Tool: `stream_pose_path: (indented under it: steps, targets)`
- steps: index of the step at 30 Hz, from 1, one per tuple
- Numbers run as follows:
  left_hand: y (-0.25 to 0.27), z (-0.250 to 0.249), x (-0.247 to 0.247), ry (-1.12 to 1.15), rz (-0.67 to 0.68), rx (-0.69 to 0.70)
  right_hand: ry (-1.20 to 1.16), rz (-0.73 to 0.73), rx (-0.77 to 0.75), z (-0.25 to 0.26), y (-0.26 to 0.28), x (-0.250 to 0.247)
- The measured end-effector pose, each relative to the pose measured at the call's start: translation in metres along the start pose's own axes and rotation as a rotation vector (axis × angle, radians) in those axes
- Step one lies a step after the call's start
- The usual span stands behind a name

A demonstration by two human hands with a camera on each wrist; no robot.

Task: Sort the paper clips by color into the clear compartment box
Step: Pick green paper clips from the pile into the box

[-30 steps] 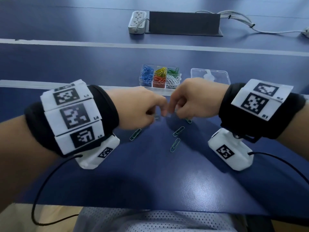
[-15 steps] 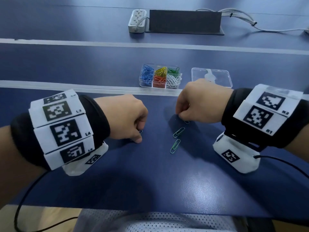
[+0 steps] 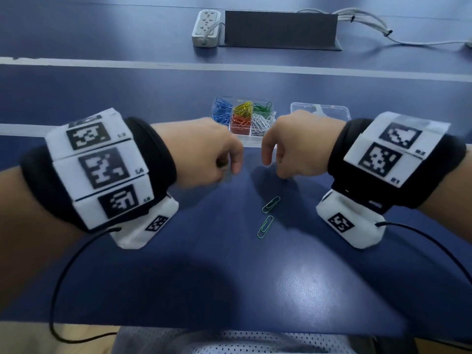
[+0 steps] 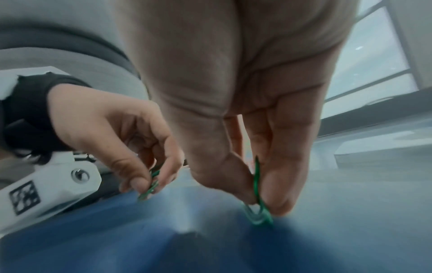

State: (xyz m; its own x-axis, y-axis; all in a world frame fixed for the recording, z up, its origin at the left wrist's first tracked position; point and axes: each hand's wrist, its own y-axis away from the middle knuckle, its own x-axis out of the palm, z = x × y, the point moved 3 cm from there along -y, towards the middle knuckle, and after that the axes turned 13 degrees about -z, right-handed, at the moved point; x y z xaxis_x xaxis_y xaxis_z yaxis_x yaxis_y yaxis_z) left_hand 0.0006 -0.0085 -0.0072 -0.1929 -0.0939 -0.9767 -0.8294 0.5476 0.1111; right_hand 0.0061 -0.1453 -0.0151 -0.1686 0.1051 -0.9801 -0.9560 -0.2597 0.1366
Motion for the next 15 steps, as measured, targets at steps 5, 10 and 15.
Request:
stream_pose_path:
  steps: [5, 10, 15]
  targets:
    - [-0.049, 0.002, -0.019, 0.179, -0.22, -0.055, -0.167, -0.058, 0.12, -0.018, -0.03, -0.025]
    - [-0.094, 0.008, -0.035, 0.275, -0.419, -0.172, -0.386, -0.236, 0.254, -0.03, -0.059, -0.043]
    - [-0.115, 0.015, -0.032, 0.386, -0.386, -0.293, -0.519, -0.325, 0.363, -0.039, -0.076, -0.036]
